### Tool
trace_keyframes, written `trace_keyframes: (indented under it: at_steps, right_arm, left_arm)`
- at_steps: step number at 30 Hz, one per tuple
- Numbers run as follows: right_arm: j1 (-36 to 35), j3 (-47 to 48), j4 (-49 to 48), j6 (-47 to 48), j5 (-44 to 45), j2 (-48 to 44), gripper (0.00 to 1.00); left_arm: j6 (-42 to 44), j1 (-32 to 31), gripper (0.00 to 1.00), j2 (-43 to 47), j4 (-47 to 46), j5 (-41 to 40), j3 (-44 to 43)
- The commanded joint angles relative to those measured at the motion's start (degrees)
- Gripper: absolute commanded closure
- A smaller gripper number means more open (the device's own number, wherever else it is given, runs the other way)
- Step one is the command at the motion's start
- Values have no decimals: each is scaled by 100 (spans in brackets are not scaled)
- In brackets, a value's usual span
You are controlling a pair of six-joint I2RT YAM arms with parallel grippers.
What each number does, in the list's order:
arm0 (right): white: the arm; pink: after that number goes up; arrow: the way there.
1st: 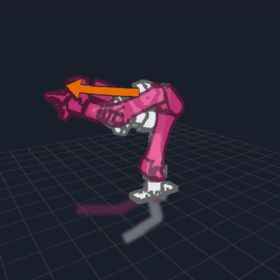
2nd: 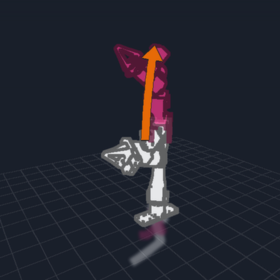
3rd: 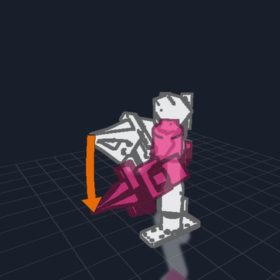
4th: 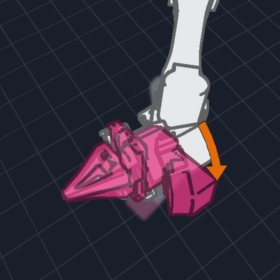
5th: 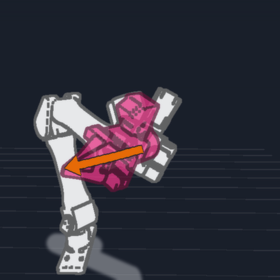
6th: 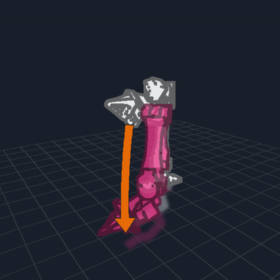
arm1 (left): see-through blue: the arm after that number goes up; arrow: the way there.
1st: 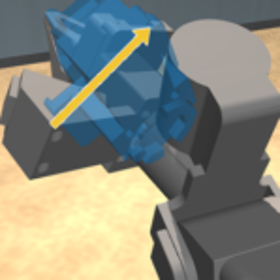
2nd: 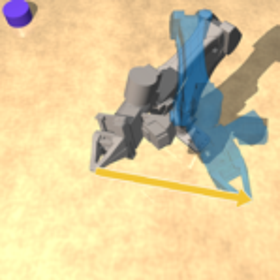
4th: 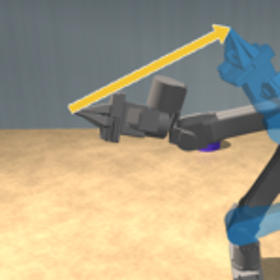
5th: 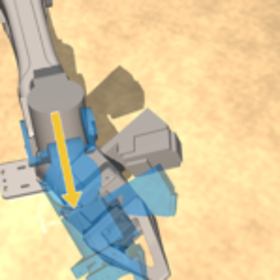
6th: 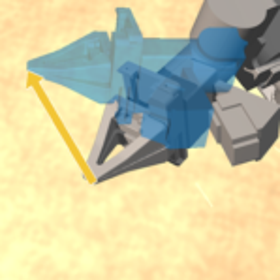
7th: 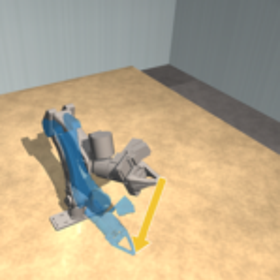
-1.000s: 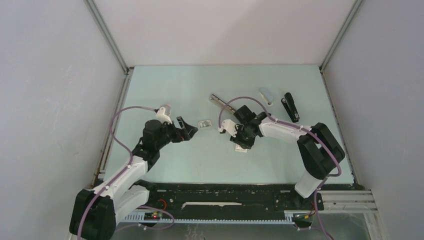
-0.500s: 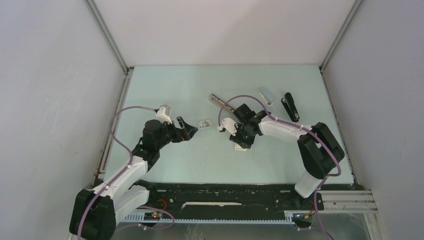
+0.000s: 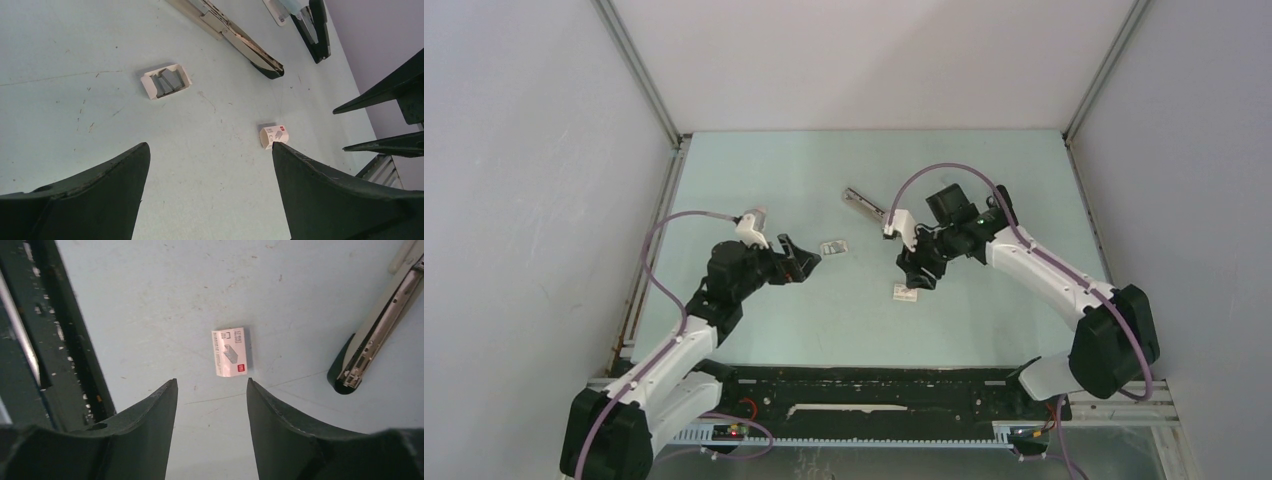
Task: Unload the staples from the stapler
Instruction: Move the staple box to the center of the board.
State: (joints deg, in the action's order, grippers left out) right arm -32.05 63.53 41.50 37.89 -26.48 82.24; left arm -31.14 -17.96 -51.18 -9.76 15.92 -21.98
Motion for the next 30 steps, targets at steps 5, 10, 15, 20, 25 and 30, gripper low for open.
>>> trace_keyframes:
  at_steps: [5,10,15,20,25,30]
  right_arm:
    - [280,168,401,421,-1414,-564,38]
    - [572,162,548,524,-2010,-866,38]
    - [1195,160,819,727,-2807,-1179,38]
    - [1408,49,732,718,-3079,-1437,38]
    - [1320,-146,807,1224,-3291,-1234,37]
    - [1209,-148,1138,1924,-3257,-1047,37]
  left_arm:
    - [656,-372,2,50,49,55,-1059]
    - [1354,-612,2,-119,1192,-31,-2122]
    - [2368,-630,0,202,1631,446,-2536]
    - [3061,-536,0,311,1693,238,-2487]
    - [4626,-491,0,-99,1849,446,-2365]
    - [5717,-448,0,-835,2122,1064,-2363]
